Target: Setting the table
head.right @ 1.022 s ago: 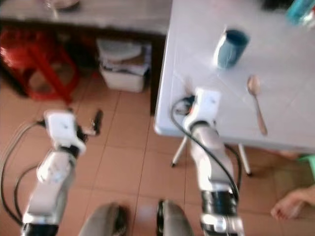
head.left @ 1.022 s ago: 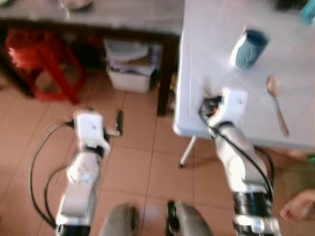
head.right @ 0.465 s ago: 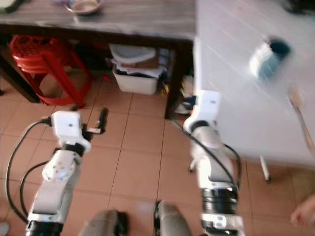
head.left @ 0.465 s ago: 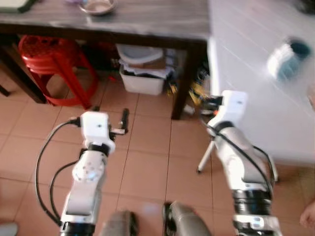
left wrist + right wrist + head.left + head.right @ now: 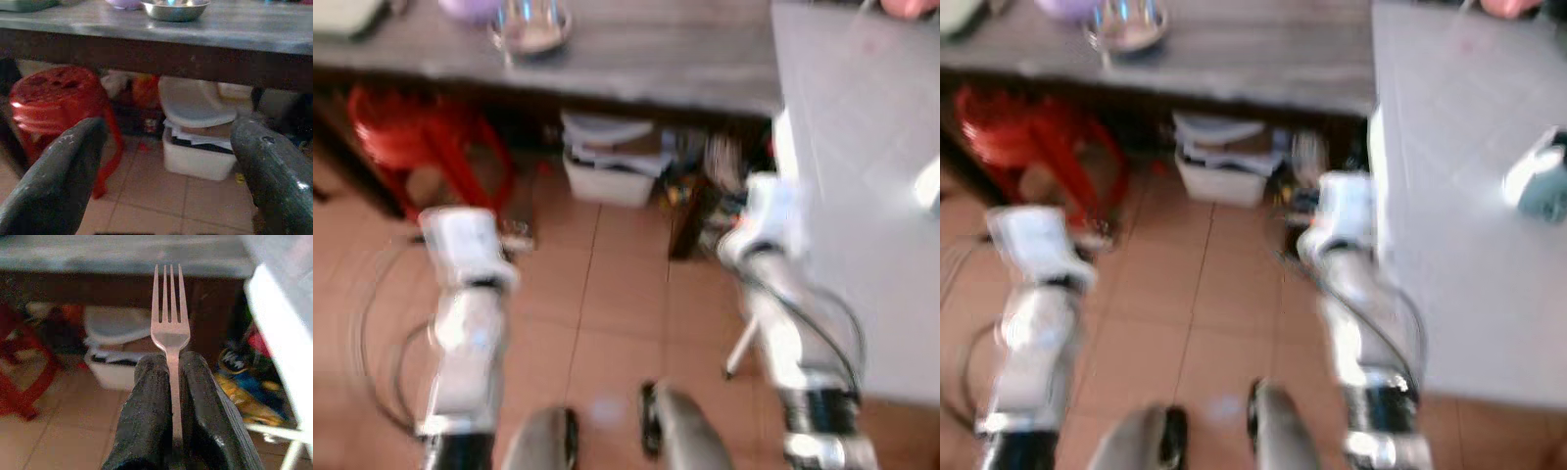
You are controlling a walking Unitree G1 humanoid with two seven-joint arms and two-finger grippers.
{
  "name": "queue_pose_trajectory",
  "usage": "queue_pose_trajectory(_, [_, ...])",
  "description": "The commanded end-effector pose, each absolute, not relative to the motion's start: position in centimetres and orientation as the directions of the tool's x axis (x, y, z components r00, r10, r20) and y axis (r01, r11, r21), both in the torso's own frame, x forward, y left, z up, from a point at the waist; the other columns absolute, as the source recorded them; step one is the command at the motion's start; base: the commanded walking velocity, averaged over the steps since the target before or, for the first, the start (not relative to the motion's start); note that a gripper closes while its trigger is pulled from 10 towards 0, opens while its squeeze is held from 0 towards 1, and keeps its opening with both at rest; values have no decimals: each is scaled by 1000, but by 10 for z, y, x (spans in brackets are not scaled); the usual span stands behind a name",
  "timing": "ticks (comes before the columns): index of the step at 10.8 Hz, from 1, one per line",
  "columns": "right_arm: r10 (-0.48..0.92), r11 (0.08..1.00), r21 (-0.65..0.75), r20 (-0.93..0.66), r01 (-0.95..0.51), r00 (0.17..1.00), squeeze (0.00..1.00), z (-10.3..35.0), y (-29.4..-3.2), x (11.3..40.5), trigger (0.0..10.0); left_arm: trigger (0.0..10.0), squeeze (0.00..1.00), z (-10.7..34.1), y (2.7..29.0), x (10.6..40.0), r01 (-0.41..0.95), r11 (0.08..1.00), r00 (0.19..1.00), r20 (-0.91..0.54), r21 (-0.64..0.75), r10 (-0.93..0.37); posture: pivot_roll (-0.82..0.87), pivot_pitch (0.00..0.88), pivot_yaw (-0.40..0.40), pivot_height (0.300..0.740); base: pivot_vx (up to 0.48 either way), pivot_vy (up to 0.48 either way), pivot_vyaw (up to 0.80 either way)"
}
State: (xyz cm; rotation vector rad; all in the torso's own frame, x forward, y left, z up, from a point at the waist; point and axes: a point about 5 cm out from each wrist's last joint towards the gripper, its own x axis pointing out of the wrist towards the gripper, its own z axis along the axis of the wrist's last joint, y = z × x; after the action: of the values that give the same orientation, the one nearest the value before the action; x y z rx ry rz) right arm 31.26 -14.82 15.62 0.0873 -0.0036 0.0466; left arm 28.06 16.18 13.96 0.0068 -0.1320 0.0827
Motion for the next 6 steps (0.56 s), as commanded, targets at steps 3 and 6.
queue_pose_trajectory(3, [114,992,48,116,-120,987,0,170,-137,305,10000,10000,0,133,168,276,-115,993,987,115,-4,115,-29,219,-47,740,0,463,0])
queue_pose_trajectory(6, [57,997,-69,144,-48,988,0,171,-144,301,10000,10000,0,141,159,279,-64,997,984,171,38,57,-25,208,-45,740,160,300,0])
